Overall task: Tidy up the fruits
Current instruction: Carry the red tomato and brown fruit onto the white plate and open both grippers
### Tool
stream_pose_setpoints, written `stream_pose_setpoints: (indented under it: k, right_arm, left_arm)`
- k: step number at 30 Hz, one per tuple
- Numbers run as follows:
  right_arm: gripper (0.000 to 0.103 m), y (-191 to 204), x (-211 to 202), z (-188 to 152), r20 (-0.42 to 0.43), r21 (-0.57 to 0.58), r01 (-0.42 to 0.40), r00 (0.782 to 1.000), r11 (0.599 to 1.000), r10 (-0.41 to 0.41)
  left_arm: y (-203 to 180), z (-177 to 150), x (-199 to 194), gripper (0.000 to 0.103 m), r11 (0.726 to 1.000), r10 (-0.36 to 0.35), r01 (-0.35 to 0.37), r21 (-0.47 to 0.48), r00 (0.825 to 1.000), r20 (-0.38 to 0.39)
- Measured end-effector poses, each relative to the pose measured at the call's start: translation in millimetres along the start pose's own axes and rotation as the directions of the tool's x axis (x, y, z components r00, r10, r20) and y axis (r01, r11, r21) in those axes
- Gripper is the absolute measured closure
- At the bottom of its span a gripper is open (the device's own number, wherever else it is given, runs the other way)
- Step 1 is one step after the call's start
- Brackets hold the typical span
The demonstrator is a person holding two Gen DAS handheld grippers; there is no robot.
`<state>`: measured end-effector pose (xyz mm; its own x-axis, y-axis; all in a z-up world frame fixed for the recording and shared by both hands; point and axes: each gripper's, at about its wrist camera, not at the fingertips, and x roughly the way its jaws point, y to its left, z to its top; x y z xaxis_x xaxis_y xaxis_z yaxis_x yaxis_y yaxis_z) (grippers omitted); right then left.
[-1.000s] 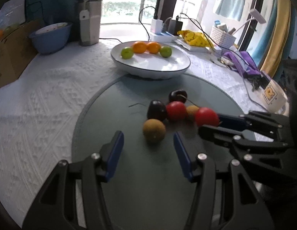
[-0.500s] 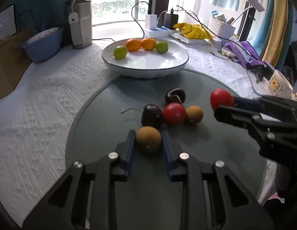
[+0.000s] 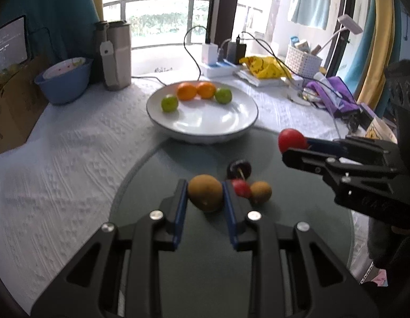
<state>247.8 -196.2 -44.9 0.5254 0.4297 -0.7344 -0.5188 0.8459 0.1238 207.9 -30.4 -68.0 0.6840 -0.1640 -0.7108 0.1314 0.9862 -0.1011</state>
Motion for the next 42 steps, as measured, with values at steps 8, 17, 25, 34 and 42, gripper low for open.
stream_pose_setpoints:
  k: [8, 17, 25, 34, 42]
  right_arm:
    - [0.072, -4.4, 6.6, 17.7, 0.014, -0.009, 0.005, 1.000, 1.000, -0.005]
    - [0.072, -7.2, 22.2, 42.4, 0.013, -0.025, 0.012, 1.000, 1.000, -0.012]
    - [0.072, -15.8, 45.0, 60.3, -0.001, -0.023, 0.017, 1.000, 1.000, -0.017]
    - [0.072, -22.7, 72.8, 75.3, -0.027, -0.014, 0.008, 1.000, 1.000, -0.008]
    - [0.072, -25.6, 104.1, 89.2, -0.060, -0.001, -0.019, 0.998, 1.000, 0.019]
  left_arm:
    - [6.3, 23.1, 7.2, 0.075, 1.000, -0.004, 0.004, 0.009, 1.000, 0.027]
    - [14.0, 54.2, 26.5, 0.075, 1.000, -0.015, 0.014, 0.021, 0.998, 0.056]
    - [23.7, 71.0, 53.7, 0.075, 1.000, -0.011, 0.010, 0.016, 0.998, 0.055]
    - [34.0, 83.9, 83.0, 0.075, 1.000, -0.005, 0.005, 0.001, 1.000, 0.031]
    - [44.5, 88.6, 100.0, 0.075, 1.000, -0.008, 0.008, -0.021, 1.000, 0.000]
